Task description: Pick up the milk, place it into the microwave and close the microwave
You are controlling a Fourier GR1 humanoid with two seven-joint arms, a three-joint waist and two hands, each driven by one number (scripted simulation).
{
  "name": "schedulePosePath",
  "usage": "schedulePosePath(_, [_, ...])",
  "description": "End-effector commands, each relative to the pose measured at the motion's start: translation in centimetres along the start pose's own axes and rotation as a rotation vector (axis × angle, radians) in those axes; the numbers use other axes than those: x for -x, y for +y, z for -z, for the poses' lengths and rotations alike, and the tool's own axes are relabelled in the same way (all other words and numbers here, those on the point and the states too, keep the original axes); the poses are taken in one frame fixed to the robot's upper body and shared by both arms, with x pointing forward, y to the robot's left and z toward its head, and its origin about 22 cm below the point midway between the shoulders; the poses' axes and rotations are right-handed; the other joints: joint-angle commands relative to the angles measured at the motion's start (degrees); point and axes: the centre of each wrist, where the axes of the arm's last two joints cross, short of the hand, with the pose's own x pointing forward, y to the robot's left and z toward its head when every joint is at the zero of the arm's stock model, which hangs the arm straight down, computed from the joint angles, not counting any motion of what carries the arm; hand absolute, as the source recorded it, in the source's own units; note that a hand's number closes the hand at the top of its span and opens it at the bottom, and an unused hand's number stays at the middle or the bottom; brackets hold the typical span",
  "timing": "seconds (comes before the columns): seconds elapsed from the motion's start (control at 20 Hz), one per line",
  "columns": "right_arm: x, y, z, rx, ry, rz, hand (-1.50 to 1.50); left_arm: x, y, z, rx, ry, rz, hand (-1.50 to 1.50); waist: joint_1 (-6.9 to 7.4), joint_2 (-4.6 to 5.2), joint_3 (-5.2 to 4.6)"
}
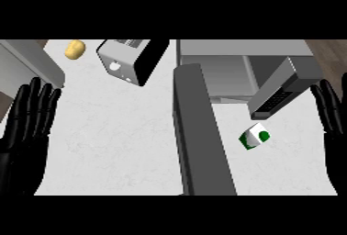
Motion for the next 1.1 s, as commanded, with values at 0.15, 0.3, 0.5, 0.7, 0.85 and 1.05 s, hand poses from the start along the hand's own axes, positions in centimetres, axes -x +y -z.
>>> schedulePosePath(0.15, [0.4, -2.5, -0.9, -0.018, -0.023, -0.018, -1.50, -0.3, -2.0, 0.5, 0.000, -0.044, -0.005, -1.50, 1.35, 1.23, 2.32])
schedulePosePath(0.3, [1.9, -2.1, -2.5, -0.085, 0.128, 0.090, -1.50, 2.3, -2.8, -1.0, -0.061, 0.116, -0.140, -1.50, 1.25, 1.43, 2.28])
schedulePosePath(0.5, [2.6, -3.2, -5.2, -0.084, 0.154, 0.128, -1.50, 3.2, -4.9, -1.5, -0.048, 0.123, -0.173, -1.50, 1.19, 1.23, 2.29])
schedulePosePath(0.7, [4.0, -3.3, -8.4, -0.095, 0.157, 0.100, -1.50, 1.6, -8.3, -4.0, -0.055, 0.120, -0.170, -1.50, 1.41, 1.13, 2.32])
schedulePosePath(0.85, [3.9, -3.7, -9.8, -0.074, 0.183, 0.098, -1.50, 4.0, -11.2, -4.8, -0.042, 0.114, -0.142, -1.50, 1.10, 1.19, 2.31])
schedulePosePath(1.05, [5.3, -5.2, -12.1, -0.082, 0.222, 0.070, -1.50, 4.0, -9.5, -4.5, -0.050, 0.122, -0.173, -1.50, 1.33, 1.20, 2.29])
